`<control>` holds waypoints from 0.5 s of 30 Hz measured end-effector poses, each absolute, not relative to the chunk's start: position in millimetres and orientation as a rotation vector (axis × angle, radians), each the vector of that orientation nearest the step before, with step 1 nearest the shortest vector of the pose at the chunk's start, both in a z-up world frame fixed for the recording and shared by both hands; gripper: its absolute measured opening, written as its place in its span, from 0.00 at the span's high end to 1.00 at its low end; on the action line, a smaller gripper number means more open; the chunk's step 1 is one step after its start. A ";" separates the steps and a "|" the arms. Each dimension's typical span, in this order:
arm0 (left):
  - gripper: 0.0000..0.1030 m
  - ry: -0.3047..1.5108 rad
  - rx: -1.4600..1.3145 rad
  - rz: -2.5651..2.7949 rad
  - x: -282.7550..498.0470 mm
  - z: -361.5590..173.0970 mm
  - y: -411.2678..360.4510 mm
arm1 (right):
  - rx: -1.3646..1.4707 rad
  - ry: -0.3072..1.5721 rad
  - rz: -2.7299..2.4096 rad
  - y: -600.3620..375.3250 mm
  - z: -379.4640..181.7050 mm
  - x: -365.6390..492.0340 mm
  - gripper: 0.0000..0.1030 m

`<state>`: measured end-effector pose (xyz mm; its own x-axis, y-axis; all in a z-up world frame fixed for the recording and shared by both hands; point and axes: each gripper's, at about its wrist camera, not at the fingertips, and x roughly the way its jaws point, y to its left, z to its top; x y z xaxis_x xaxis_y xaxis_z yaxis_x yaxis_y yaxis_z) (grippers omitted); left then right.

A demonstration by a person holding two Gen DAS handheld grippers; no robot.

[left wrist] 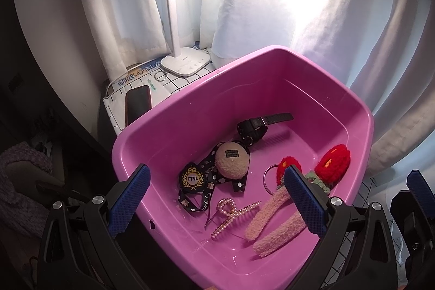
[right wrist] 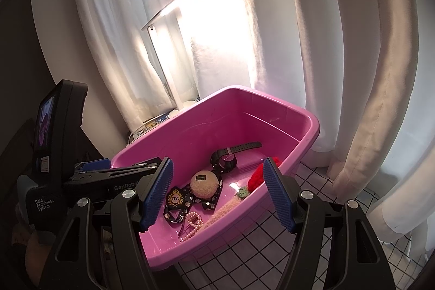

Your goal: Organize jewelry

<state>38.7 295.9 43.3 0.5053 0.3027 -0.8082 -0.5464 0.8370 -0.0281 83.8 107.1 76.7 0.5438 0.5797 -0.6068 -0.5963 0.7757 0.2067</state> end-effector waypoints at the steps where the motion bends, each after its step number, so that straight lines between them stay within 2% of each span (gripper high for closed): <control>1: 0.06 0.907 -0.298 0.520 38.8 43.3 296.2 | -0.025 0.711 0.697 107.3 76.7 83.8 0.36; 15: 0.06 0.905 -0.297 0.521 37.8 41.1 294.5 | -0.027 0.710 0.700 107.8 76.7 82.6 0.36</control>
